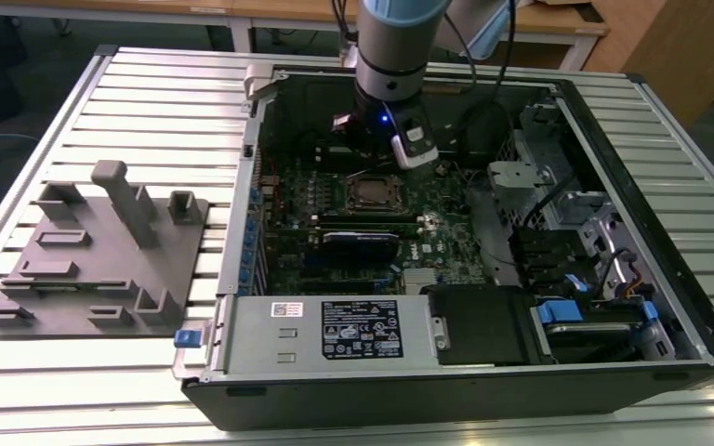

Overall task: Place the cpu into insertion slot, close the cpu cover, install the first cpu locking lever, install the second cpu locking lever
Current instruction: 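Install the first cpu locking lever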

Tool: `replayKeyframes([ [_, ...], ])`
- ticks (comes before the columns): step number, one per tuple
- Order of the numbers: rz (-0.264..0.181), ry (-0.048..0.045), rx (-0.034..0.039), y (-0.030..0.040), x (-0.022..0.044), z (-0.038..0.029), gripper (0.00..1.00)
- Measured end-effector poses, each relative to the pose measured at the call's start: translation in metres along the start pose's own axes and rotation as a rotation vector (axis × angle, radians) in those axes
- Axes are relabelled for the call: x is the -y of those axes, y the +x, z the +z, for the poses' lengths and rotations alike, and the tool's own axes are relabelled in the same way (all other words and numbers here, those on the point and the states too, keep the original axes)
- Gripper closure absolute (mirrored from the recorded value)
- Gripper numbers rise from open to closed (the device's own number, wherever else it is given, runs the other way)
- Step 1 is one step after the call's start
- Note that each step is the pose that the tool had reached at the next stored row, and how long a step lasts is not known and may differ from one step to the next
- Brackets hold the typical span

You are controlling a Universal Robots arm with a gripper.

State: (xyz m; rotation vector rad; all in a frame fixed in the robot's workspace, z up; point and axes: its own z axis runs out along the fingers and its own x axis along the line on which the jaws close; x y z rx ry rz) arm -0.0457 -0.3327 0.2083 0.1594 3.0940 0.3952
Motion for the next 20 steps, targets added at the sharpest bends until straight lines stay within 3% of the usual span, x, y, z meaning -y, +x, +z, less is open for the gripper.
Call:
replayKeyframes([
  [13, 0.000, 0.0003, 0.0014, 0.0000, 0.0006, 0.0022, 0.90],
  [15, 0.002, 0.0000, 0.0045, 0.0001, 0.0007, 0.0028, 0.90],
  [20, 0.026, -0.0007, 0.0221, 0.0000, 0.0011, 0.0043, 0.90],
])
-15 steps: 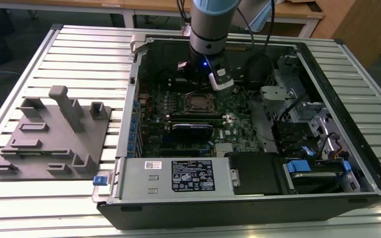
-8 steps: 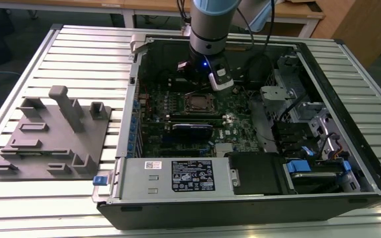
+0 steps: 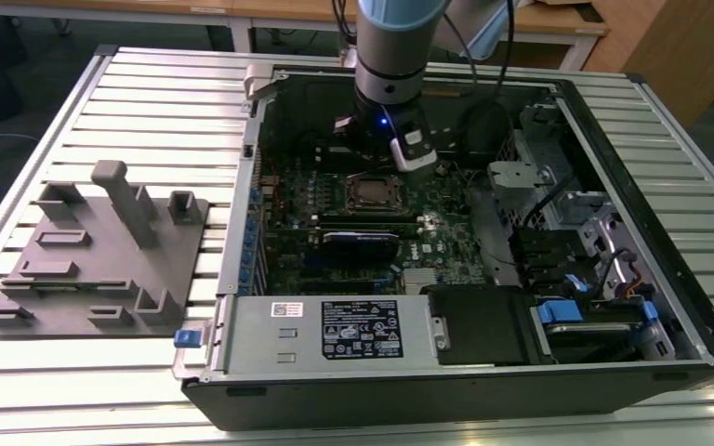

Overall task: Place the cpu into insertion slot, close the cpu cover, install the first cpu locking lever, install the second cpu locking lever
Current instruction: 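Install the first cpu locking lever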

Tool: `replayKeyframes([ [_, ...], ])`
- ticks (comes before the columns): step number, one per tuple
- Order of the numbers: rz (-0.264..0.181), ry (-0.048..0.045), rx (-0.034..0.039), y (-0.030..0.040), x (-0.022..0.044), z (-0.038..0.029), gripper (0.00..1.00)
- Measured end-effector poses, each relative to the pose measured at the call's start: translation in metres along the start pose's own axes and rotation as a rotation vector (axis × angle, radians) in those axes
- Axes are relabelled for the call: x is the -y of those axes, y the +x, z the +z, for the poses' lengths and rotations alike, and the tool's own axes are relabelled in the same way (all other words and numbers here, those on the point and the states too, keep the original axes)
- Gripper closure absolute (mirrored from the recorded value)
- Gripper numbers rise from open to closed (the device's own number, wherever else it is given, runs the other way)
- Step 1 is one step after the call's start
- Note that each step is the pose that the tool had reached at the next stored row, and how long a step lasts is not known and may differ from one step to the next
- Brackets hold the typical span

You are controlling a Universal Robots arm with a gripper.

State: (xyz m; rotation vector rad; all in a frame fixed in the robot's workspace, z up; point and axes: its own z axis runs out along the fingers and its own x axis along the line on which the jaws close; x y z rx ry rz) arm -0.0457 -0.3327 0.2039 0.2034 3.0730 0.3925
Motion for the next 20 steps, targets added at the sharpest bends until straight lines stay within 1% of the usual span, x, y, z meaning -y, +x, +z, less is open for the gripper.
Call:
replayKeyframes([
  [3, 0.025, -0.0003, 0.0131, 0.0000, 0.0002, 0.0008, 0.90],
  [5, 0.044, -0.0001, 0.0237, 0.0000, 0.0003, 0.0013, 0.90],
  [9, 0.072, 0.0026, 0.0436, 0.0000, 0.0005, 0.0019, 0.90],
  [11, 0.085, 0.0040, 0.0521, 0.0001, 0.0006, 0.0021, 0.90],
  [13, 0.101, 0.0070, 0.0578, 0.0001, 0.0006, 0.0026, 0.90],
  [17, 0.126, 0.0178, 0.0670, 0.0001, 0.0006, 0.0027, 0.90],
  [20, 0.131, 0.0260, 0.0702, 0.0001, 0.0001, 0.0020, 0.90],
])
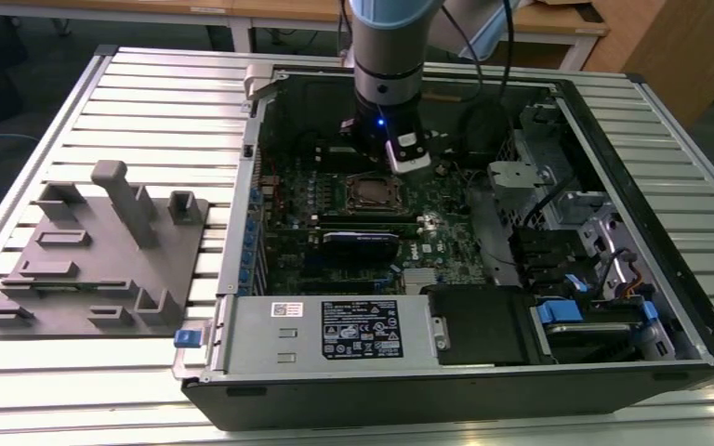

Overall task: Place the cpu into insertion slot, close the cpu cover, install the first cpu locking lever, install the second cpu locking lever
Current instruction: 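Install the first cpu locking lever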

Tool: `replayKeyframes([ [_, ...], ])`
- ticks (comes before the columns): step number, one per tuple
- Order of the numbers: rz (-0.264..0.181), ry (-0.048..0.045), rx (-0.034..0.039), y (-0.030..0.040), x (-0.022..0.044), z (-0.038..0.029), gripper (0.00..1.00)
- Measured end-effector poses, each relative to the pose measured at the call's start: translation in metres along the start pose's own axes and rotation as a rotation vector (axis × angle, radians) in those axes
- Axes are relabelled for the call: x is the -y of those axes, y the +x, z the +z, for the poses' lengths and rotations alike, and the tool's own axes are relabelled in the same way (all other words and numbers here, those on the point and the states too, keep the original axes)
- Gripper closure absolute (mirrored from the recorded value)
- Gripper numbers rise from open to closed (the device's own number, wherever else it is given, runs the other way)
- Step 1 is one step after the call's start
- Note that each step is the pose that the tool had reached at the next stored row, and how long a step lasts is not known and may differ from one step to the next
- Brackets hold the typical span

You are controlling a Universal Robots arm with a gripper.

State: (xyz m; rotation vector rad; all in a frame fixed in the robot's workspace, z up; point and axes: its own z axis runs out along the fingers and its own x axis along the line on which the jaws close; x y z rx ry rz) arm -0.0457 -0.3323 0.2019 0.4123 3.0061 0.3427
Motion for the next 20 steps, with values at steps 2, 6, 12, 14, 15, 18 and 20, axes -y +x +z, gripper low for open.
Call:
replayKeyframes([
  [2, 0.002, 0.0040, 0.0017, 0.0000, -0.0005, -0.0014, 0.90],
  [6, 0.006, 0.0093, 0.0043, -0.0001, -0.0018, -0.0047, 0.90],
  [12, 0.009, 0.0105, 0.0075, 0.0007, -0.0031, -0.0089, 0.90],
  [14, 0.010, 0.0104, 0.0080, 0.0007, -0.0035, -0.0108, 0.90],
  [15, 0.010, 0.0104, 0.0083, 0.0007, -0.0038, -0.0121, 0.90],
  [18, 0.011, 0.0104, 0.0088, 0.0007, -0.0047, -0.0162, 0.90],
  [20, 0.012, 0.0103, 0.0094, 0.0007, -0.0053, -0.0188, 0.90],
])
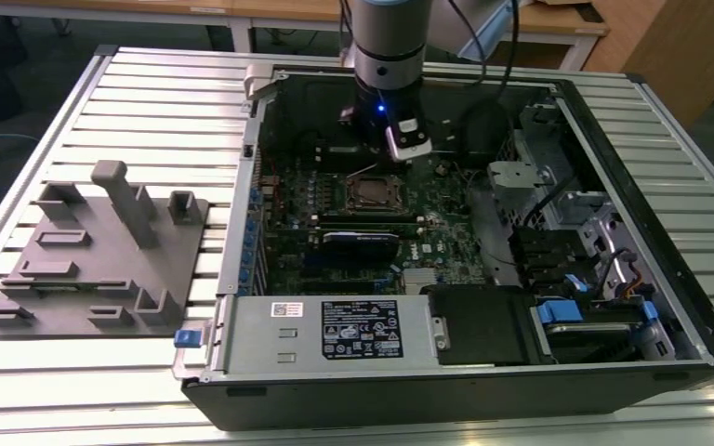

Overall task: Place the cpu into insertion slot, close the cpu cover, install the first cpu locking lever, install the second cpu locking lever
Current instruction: 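Install the first cpu locking lever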

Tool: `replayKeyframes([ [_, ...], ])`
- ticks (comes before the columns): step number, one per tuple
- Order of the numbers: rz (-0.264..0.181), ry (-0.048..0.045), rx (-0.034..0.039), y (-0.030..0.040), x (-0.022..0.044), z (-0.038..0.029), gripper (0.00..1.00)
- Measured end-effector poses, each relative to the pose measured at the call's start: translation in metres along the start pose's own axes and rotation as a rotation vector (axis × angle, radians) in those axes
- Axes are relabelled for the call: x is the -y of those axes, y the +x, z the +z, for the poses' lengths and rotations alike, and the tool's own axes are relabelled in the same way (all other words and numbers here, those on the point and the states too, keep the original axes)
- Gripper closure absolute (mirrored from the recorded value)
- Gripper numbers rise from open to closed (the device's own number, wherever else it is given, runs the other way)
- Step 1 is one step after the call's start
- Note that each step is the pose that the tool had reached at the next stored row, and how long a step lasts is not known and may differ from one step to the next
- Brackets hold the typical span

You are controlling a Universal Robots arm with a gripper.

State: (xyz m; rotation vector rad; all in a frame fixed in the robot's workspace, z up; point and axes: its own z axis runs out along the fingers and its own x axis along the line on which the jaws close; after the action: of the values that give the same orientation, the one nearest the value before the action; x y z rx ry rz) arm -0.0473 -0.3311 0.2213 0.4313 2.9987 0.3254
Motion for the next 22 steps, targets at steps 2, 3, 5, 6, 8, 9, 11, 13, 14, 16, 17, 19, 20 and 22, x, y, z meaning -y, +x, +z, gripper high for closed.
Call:
replayKeyframes([
  [2, 0.001, -0.0002, 0.0010, 0.0005, -0.0003, -0.0021, 0.90],
  [3, 0.001, -0.0003, 0.0017, 0.0010, -0.0003, -0.0031, 0.90],
  [5, 0.001, -0.0009, 0.0034, 0.0023, -0.0002, -0.0042, 0.90],
  [6, 0.001, -0.0012, 0.0046, 0.0039, 0.0003, -0.0044, 0.90],
  [8, 0.002, -0.0022, 0.0090, 0.0085, 0.0016, -0.0051, 0.90],
  [9, 0.002, -0.0035, 0.0135, 0.0103, 0.0021, -0.0052, 0.90],
  [11, 0.002, -0.0071, 0.0255, 0.0125, 0.0028, -0.0049, 0.90],
  [13, 0.003, -0.0106, 0.0372, 0.0141, 0.0034, -0.0044, 0.90],
  [14, 0.004, -0.0125, 0.0436, 0.0150, 0.0037, -0.0042, 0.90],
  [16, 0.005, -0.0160, 0.0548, 0.0170, 0.0044, -0.0037, 0.90],
  [17, 0.006, -0.0178, 0.0597, 0.0182, 0.0049, -0.0035, 0.90],
  [19, 0.008, -0.0209, 0.0684, 0.0204, 0.0057, -0.0029, 0.90],
  [20, 0.009, -0.0225, 0.0727, 0.0215, 0.0060, -0.0025, 0.90],
  [22, 0.010, -0.0252, 0.0803, 0.0228, 0.0066, -0.0016, 0.90],
])
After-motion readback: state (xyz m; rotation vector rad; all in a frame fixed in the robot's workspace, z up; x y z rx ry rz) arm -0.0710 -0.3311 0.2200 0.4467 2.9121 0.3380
